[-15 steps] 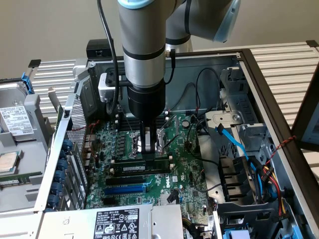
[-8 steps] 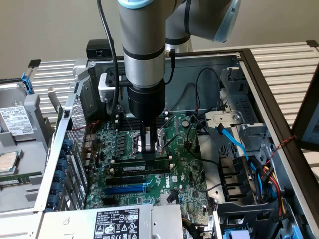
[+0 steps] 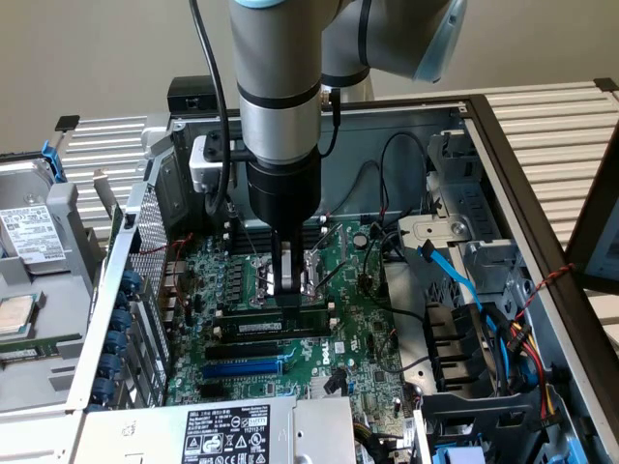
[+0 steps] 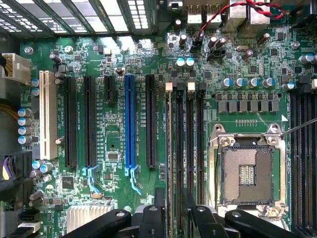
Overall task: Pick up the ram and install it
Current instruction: 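Insert the ram into the slot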
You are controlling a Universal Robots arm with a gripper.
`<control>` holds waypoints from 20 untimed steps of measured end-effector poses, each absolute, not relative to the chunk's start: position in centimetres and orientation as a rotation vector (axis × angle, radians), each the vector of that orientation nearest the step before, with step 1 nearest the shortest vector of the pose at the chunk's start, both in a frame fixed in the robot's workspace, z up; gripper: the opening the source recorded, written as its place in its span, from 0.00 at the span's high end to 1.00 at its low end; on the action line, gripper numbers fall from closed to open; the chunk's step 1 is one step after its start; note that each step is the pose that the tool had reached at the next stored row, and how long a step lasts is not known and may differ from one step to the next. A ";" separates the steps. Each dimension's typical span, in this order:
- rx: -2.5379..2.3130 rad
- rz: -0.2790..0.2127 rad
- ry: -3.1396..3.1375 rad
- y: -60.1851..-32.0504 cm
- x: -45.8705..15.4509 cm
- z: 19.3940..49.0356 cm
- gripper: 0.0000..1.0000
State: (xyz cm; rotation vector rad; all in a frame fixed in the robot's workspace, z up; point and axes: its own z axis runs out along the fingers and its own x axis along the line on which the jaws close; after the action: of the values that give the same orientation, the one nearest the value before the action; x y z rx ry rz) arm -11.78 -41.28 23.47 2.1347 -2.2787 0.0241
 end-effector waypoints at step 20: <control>2.135 0.024 -2.279 -41.3 -11.8 23.5 0.90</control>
State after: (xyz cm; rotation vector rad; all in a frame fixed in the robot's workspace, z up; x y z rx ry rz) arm -11.78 -41.29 23.48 2.1345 -2.2786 0.0241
